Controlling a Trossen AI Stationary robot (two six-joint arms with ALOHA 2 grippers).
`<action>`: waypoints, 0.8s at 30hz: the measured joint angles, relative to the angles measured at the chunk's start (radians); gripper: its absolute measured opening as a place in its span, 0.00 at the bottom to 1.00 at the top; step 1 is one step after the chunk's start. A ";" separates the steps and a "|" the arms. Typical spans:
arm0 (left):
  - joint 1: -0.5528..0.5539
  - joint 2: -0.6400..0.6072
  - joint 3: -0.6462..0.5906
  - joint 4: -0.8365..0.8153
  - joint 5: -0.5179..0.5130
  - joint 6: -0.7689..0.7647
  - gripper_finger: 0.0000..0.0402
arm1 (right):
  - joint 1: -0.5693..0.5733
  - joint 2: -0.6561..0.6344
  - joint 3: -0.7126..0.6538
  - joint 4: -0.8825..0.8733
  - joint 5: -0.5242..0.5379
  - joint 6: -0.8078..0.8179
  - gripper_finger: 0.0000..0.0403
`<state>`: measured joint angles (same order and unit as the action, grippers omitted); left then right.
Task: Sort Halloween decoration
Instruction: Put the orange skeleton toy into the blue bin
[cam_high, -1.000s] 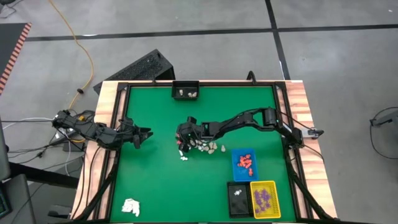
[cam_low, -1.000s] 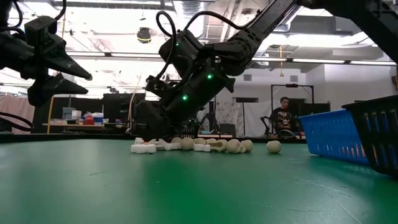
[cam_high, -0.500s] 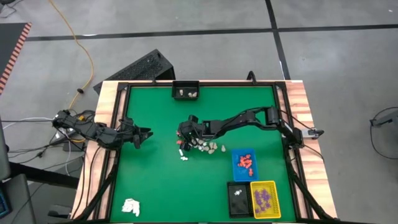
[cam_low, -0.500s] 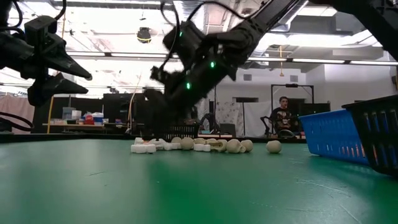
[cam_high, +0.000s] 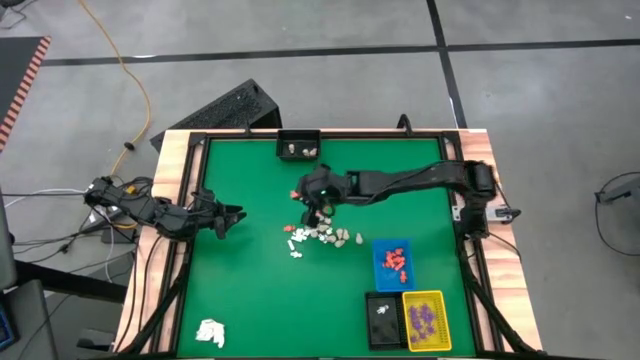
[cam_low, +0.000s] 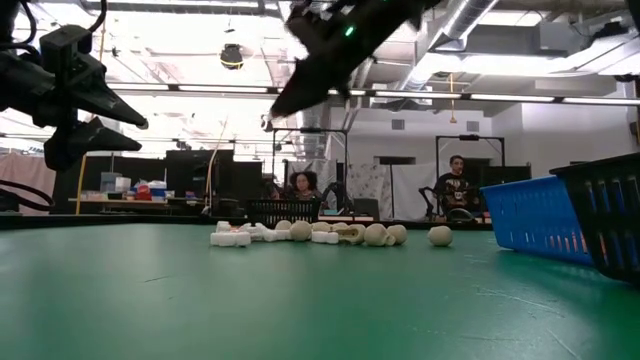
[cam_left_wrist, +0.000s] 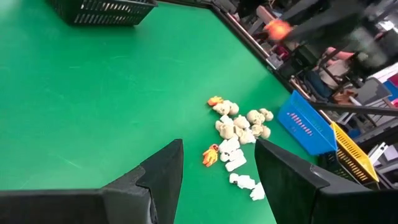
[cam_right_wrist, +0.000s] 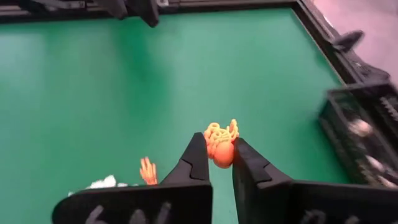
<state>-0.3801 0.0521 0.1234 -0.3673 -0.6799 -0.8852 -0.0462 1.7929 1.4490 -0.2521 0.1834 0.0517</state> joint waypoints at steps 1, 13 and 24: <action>0.000 0.000 0.000 0.000 -0.002 0.000 0.47 | 0.002 -0.030 0.000 -0.036 0.000 0.001 0.08; 0.000 0.000 0.000 -0.001 -0.006 -0.002 0.47 | 0.091 -0.308 0.001 -0.707 0.001 0.275 0.08; 0.000 0.000 0.000 -0.001 -0.013 -0.002 0.47 | 0.389 -0.315 0.001 -1.037 0.003 0.689 0.08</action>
<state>-0.3801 0.0521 0.1234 -0.3683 -0.6926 -0.8875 0.3428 1.4780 1.4498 -1.2890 0.1867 0.7402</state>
